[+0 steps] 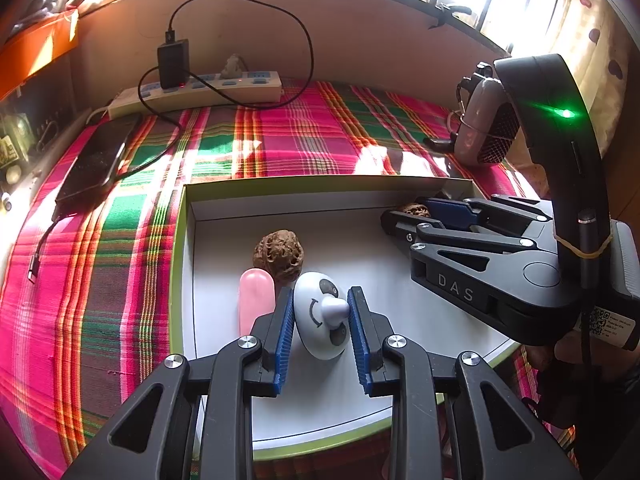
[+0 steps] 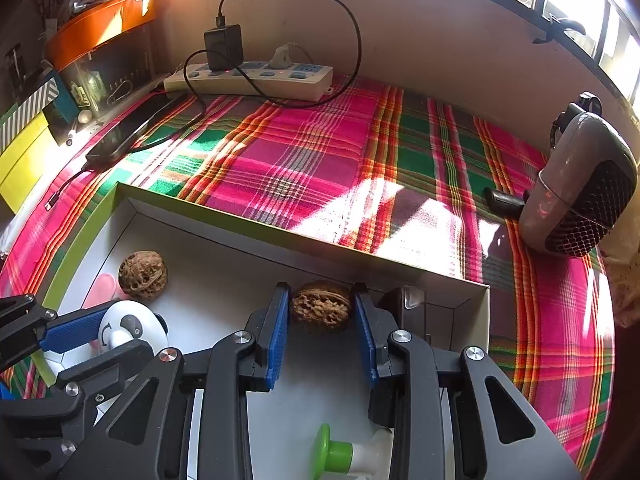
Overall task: Organize objects
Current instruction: 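Carry the panda-face figure and the walnut over the tray with both tools, then open the right tool to drop the walnut in the tray while the left tool releases the figure, then withdraw both tools from the tray toward the remaining objects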
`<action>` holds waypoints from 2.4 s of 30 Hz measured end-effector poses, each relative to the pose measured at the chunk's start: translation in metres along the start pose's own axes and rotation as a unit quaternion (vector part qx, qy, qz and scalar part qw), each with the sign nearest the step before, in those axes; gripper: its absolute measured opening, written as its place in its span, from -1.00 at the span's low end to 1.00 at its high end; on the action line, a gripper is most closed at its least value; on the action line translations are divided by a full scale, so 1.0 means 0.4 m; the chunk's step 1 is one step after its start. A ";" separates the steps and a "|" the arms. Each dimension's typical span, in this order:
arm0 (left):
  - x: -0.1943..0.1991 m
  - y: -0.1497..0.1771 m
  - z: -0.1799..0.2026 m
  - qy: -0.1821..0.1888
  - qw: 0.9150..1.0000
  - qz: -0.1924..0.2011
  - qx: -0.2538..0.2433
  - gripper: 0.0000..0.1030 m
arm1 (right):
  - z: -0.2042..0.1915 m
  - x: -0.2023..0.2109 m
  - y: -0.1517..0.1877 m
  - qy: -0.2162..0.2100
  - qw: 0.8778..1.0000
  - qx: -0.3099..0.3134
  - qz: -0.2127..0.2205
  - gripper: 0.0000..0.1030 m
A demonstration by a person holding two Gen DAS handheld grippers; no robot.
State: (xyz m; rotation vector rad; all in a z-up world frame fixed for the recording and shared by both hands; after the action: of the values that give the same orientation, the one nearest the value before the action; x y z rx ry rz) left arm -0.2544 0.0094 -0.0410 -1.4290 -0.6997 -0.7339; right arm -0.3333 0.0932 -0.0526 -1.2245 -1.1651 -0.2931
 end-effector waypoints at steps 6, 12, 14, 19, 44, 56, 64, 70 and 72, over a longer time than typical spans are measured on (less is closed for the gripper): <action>-0.001 0.002 0.000 -0.002 1.000 0.001 -0.004 -0.51 | 0.001 -0.001 0.002 0.003 1.000 0.000 -0.002 -0.37; 0.000 0.004 0.001 -0.002 1.000 -0.001 -0.005 -0.48 | 0.005 0.004 0.001 0.007 1.000 -0.004 0.000 -0.24; 0.001 0.005 0.001 -0.002 1.000 -0.002 -0.005 -0.47 | 0.006 0.005 0.002 0.008 1.000 -0.005 0.001 -0.24; 0.004 0.006 0.005 -0.001 1.000 -0.003 -0.006 -0.44 | 0.006 0.013 0.001 0.010 1.000 -0.007 0.006 -0.24; 0.095 0.027 -0.007 -0.009 1.000 0.028 -0.003 -0.43 | -0.032 0.126 0.023 0.010 0.998 -0.026 0.060 -0.23; 0.182 0.076 -0.026 -0.009 0.999 0.053 0.002 -0.43 | -0.078 0.229 0.091 0.008 0.995 -0.036 0.092 -0.23; 0.211 0.138 -0.029 0.009 0.999 0.049 0.005 -0.43 | -0.079 0.283 0.164 0.009 0.992 -0.056 0.108 -0.23; 0.227 0.180 -0.004 0.031 0.998 0.045 -0.004 -0.43 | -0.064 0.310 0.223 0.021 0.991 -0.071 0.112 -0.23; 0.231 0.194 0.011 0.038 0.998 0.044 -0.011 -0.43 | -0.059 0.316 0.242 0.021 0.991 -0.075 0.113 -0.23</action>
State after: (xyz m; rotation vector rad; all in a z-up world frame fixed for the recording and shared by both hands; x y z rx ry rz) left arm -0.1366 0.0119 -0.0143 -1.4353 -0.5676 -0.7263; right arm -0.1951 0.1594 -0.0028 -1.4628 -0.9716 -0.2383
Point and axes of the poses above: each gripper's, at about its wrist camera, not at the fingertips, and x roughly against the way its jaws point, z to its right, y to its underside, the point moved 8 cm from there along -x, roughly the way its jaws point, and after that the axes turned 12 degrees about -y, right-handed, at the moved point
